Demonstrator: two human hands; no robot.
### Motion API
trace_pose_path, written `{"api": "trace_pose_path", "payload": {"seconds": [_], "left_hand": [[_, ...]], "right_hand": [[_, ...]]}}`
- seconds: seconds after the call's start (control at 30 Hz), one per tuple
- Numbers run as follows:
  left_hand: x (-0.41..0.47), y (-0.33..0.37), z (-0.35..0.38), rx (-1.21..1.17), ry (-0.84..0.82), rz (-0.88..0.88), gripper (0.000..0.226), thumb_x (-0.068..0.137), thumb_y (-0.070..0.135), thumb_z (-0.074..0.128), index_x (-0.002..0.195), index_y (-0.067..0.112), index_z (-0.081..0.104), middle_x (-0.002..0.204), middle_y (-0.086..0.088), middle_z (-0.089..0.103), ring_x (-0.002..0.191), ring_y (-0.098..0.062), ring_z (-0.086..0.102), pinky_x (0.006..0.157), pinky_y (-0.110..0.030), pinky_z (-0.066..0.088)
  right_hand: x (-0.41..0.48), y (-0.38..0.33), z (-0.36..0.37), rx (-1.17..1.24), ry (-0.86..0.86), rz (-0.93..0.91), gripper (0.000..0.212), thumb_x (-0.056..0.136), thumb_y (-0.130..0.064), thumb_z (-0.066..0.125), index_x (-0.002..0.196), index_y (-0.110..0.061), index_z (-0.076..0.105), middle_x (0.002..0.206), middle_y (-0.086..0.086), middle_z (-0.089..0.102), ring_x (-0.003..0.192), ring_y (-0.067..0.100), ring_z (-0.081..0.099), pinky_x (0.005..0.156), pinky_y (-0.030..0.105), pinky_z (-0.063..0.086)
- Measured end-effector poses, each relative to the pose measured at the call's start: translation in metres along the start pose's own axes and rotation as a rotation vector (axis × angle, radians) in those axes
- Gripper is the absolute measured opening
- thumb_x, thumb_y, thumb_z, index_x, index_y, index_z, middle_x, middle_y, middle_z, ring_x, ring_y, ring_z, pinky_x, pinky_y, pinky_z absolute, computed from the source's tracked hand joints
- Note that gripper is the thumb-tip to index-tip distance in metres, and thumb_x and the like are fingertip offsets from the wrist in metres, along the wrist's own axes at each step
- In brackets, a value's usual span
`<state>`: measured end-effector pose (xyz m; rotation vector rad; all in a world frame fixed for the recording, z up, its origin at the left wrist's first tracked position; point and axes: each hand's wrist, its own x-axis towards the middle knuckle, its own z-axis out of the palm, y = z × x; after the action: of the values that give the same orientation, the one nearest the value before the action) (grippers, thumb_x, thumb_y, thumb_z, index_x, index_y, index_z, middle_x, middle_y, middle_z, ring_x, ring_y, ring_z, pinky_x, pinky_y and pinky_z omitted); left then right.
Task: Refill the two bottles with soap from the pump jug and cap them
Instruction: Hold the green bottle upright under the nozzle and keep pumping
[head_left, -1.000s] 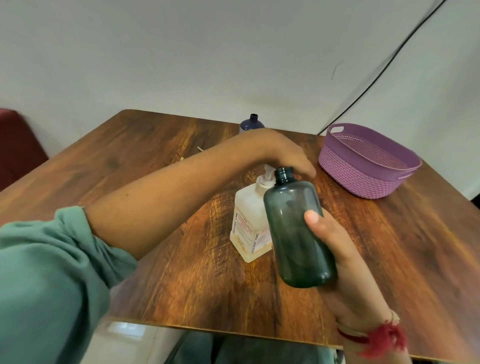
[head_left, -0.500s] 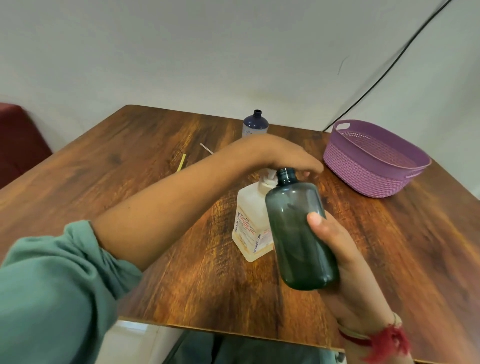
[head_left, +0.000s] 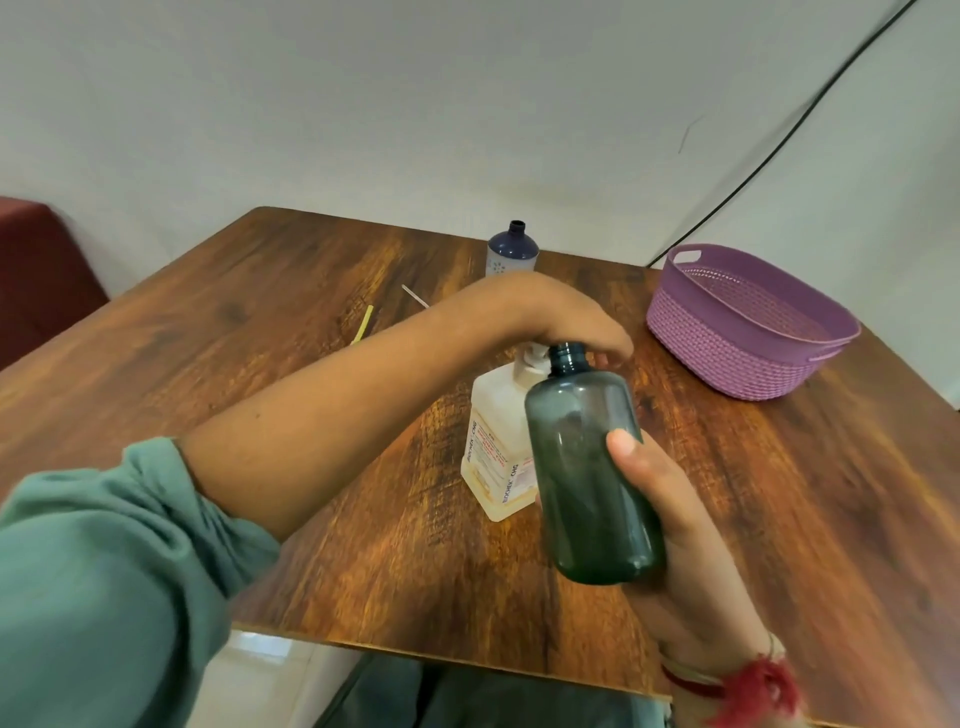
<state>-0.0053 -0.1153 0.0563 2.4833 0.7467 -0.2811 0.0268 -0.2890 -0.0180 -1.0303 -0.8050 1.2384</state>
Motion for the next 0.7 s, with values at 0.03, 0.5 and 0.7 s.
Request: {"api": "trace_pose_path", "payload": {"seconds": [0.03, 0.5, 0.7], "left_hand": [[0.0, 0.001, -0.001, 0.034, -0.014, -0.013, 0.023, 0.094, 0.035, 0.044, 0.101, 0.016, 0.054, 0.083, 0.005, 0.054, 0.072, -0.011, 0.049, 0.062, -0.022, 0.038], [0.005, 0.003, -0.004, 0.031, -0.008, -0.048, 0.016, 0.094, 0.028, 0.044, 0.087, 0.016, 0.051, 0.077, 0.001, 0.05, 0.064, -0.012, 0.044, 0.056, -0.022, 0.036], [0.007, -0.003, 0.003, 0.0, -0.027, -0.011, 0.015, 0.093, 0.029, 0.041, 0.099, 0.019, 0.049, 0.091, -0.004, 0.049, 0.076, -0.017, 0.042, 0.066, -0.026, 0.035]], "right_hand": [[0.0, 0.0, 0.0, -0.001, 0.003, 0.003, 0.072, 0.049, -0.055, 0.083, 0.108, -0.018, 0.066, 0.103, 0.013, 0.068, 0.084, 0.023, 0.066, 0.064, 0.031, 0.055], [0.002, -0.004, -0.004, -0.018, 0.001, 0.004, 0.075, 0.046, -0.057, 0.082, 0.109, -0.02, 0.066, 0.108, 0.014, 0.068, 0.089, 0.025, 0.067, 0.066, 0.031, 0.055], [0.002, 0.0, -0.002, -0.008, 0.01, 0.001, 0.079, 0.048, -0.056, 0.083, 0.112, -0.014, 0.064, 0.104, 0.015, 0.067, 0.085, 0.023, 0.066, 0.062, 0.03, 0.054]]}}
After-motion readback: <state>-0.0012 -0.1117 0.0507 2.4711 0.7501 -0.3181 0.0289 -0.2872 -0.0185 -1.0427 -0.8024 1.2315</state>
